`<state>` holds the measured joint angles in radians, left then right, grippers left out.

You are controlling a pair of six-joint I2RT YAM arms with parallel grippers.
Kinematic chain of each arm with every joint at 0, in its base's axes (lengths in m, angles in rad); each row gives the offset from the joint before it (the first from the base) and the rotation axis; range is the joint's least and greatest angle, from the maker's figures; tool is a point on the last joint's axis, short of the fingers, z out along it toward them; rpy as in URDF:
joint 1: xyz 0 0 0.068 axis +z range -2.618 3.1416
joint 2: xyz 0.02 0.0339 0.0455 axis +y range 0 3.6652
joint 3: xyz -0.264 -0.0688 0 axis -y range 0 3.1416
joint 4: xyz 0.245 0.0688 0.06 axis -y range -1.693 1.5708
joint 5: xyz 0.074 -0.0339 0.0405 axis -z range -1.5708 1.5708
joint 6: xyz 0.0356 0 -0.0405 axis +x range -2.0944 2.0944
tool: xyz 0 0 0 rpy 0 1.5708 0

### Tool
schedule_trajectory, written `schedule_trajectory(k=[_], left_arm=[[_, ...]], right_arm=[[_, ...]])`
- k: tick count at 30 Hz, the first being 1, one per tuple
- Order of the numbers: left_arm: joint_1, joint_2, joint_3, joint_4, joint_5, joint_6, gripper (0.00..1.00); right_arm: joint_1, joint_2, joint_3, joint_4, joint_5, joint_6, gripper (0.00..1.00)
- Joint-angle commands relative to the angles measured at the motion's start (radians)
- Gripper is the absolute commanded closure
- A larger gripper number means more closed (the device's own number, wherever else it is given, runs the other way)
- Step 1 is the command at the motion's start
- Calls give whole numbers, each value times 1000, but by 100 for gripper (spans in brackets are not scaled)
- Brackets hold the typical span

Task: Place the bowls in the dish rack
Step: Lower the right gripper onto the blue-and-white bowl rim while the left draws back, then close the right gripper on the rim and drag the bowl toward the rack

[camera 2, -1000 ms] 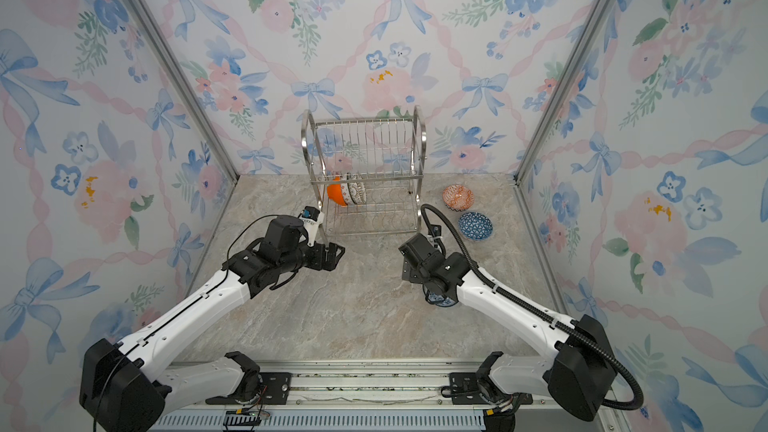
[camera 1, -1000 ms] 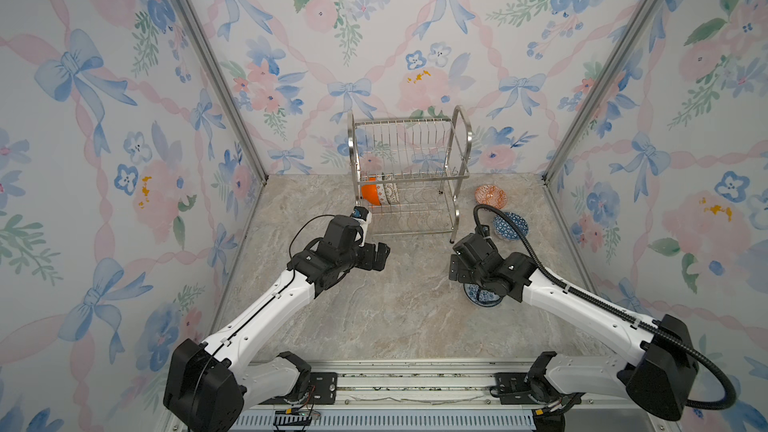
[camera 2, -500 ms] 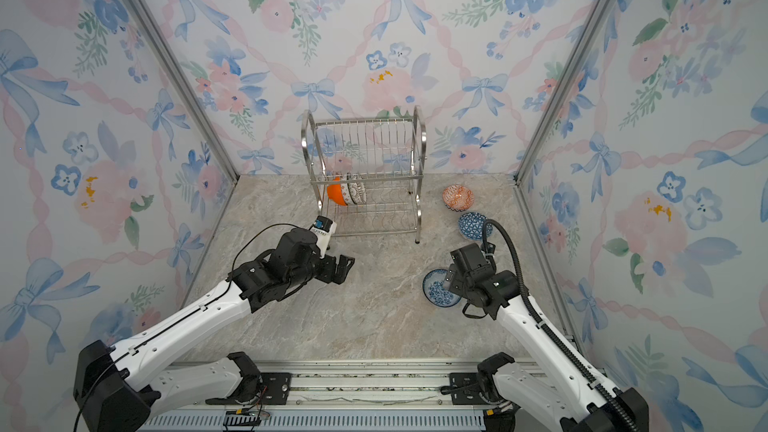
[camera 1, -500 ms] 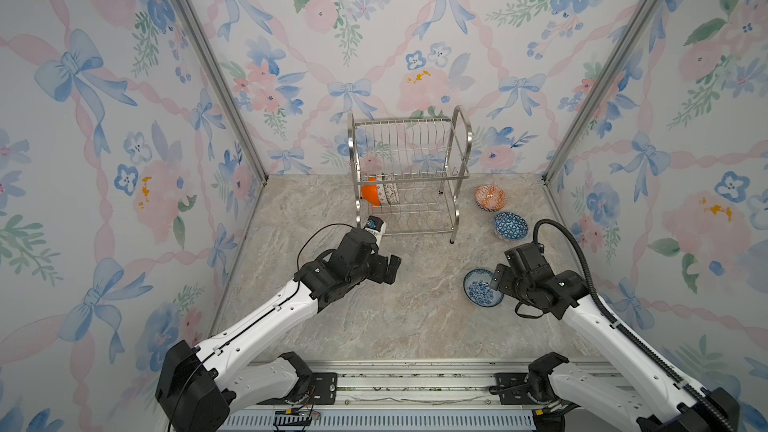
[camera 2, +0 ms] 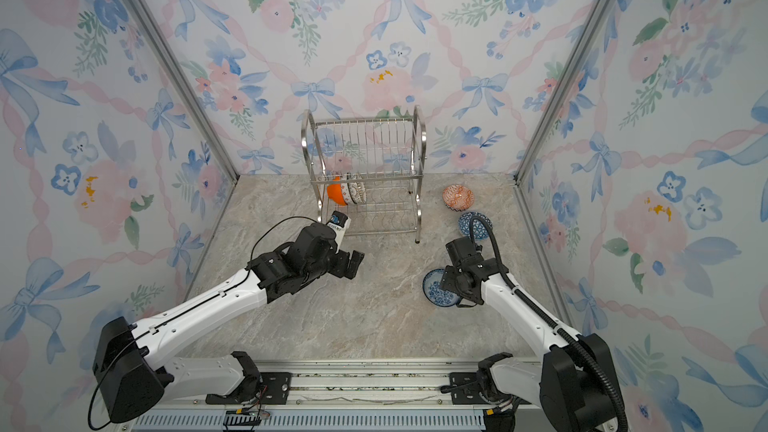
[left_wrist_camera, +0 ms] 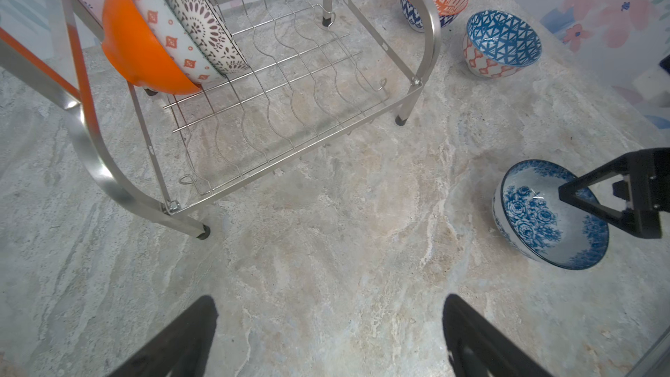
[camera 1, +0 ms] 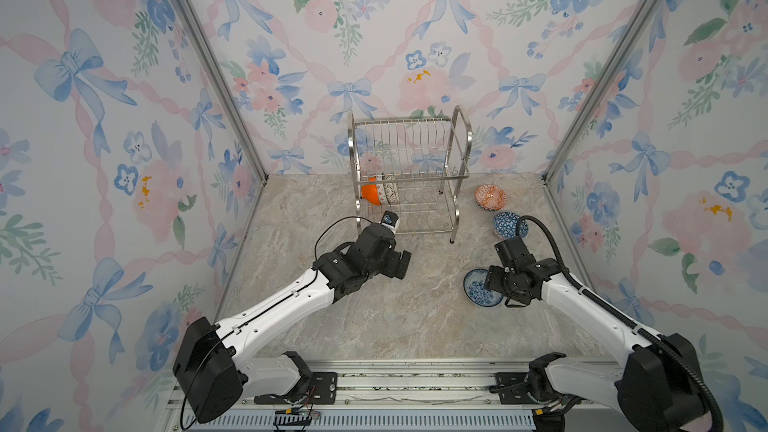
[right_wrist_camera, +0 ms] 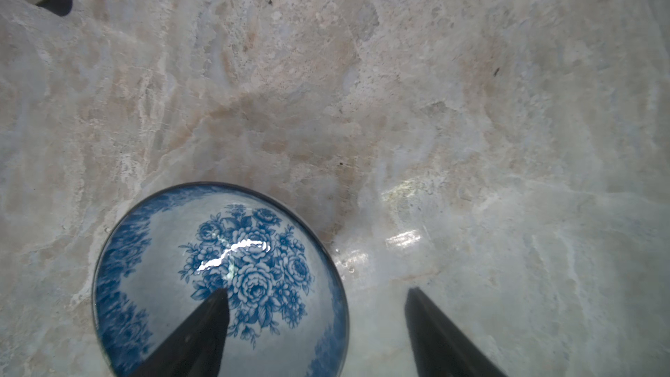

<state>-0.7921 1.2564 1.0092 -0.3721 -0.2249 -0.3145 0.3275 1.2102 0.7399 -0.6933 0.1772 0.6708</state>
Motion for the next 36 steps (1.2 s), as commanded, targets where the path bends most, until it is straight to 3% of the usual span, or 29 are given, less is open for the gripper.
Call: schedule_trajectory(k=[1,7,17,21,25,30,36], left_arm=[[-16,9,4,-10,-49,22,2],[-22,-2,-1,-9,-88,35,2],[-21,0,1,-11,-172,73,2],[-15,-25,-9,-10,-201,69,2],[24,-37,-24,-14,-101,63,2],[143,-84,-70,-16,49,-38,2],[182,-117,-86,-21,53,-28,2]], right_arm=[[-23,21,-35,41,-28,-23,25],[-31,69,-42,83,-68,-24,41],[30,108,28,86,-88,-22,79],[126,166,125,72,-81,-5,84],[233,276,237,84,-84,32,86],[332,437,370,125,-106,66,88],[380,565,431,173,-158,83,87]])
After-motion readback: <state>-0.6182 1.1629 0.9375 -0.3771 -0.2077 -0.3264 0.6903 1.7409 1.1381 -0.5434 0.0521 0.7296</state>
